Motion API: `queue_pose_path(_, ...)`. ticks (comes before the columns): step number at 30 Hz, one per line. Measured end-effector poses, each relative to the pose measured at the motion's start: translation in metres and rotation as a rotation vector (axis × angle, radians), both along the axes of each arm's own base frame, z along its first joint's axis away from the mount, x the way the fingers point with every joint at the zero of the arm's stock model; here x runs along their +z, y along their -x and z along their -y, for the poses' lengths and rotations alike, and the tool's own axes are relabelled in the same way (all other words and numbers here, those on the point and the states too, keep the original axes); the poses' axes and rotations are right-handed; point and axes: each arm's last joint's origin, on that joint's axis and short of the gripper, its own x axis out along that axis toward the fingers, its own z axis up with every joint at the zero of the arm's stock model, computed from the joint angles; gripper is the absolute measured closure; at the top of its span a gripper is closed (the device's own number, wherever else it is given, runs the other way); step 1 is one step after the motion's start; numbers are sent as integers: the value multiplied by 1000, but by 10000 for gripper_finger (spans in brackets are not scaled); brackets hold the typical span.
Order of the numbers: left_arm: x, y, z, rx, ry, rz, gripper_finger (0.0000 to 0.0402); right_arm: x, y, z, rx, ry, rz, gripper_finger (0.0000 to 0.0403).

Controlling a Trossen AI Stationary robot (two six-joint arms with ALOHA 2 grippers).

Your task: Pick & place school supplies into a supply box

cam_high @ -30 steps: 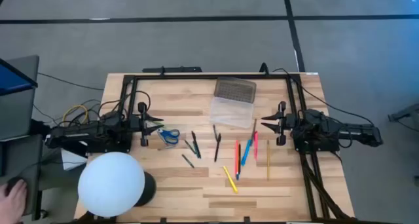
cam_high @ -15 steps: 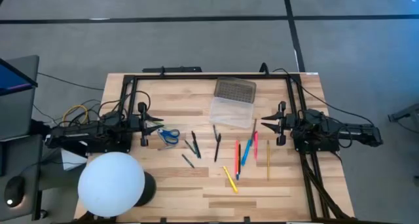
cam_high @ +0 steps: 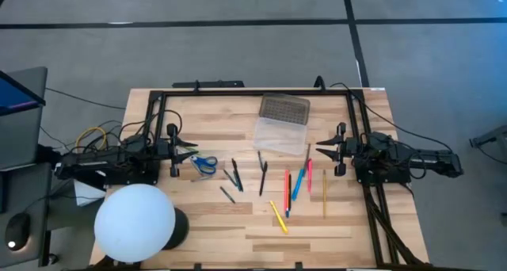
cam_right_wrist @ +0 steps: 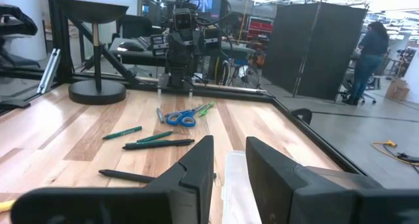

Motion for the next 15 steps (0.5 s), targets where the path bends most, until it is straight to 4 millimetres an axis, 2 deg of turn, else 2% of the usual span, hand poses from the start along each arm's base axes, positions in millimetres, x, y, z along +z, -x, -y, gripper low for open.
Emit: queue_pose_path(15,0,0,0,0,0,0,305,0,0,0,0,0,0,317)
